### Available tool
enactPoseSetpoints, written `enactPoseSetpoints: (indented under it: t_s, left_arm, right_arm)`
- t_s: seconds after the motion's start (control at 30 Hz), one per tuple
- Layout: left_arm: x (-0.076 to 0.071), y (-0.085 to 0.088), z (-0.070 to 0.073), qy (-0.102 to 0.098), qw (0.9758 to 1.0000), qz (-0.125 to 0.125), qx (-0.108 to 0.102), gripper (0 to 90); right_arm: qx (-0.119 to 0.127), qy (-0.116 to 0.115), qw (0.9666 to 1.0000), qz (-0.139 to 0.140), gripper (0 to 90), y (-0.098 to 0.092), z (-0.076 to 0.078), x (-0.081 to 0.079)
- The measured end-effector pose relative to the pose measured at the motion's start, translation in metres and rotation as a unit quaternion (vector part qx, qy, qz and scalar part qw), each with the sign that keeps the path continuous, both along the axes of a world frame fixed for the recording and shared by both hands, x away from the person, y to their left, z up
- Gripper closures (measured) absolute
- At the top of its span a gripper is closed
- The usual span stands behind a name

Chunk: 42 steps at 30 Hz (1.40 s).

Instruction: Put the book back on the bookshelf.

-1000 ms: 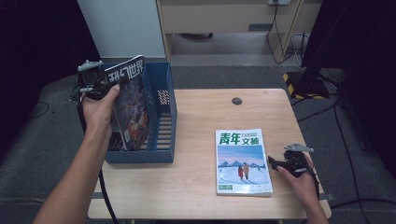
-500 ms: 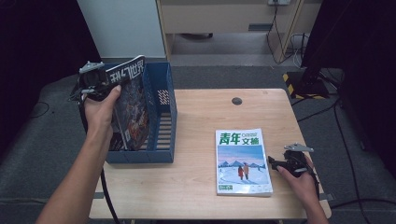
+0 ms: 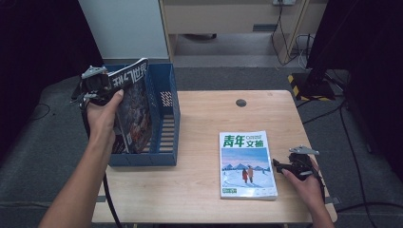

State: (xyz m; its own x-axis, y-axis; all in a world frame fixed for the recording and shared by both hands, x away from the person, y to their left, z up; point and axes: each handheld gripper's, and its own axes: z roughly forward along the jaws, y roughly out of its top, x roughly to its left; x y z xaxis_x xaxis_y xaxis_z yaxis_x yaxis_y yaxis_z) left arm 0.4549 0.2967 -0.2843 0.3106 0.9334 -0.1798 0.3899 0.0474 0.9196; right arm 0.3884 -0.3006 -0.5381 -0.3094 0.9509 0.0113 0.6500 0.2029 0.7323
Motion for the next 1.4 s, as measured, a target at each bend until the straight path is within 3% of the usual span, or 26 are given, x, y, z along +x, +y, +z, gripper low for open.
enactPoseSetpoints:
  t_s: [0.1,0.23,0.63,1.4]
  left_arm:
    - [-0.001,0.001,-0.004,-0.005,1.0,0.005,-0.003,81.7]
    - [-0.002,0.003,-0.012,-0.006,0.9996,0.007,-0.028,81.8]
    - [-0.004,-0.003,-0.023,-0.023,0.9995,0.014,-0.016,81.8]
    - [0.003,-0.008,-0.038,-0.041,0.9987,0.023,-0.017,81.6]
  right_arm:
    - [0.001,0.001,1.0,0.0,15.3,0.0,0.0,0.0]
    - [0.001,0.001,1.0,0.0,15.3,0.0,0.0,0.0]
    - [-0.002,0.0,1.0,0.004,15.5,0.001,0.0,0.0]
    - [-0.003,0.002,0.9999,0.013,15.2,0.002,0.0,0.0]
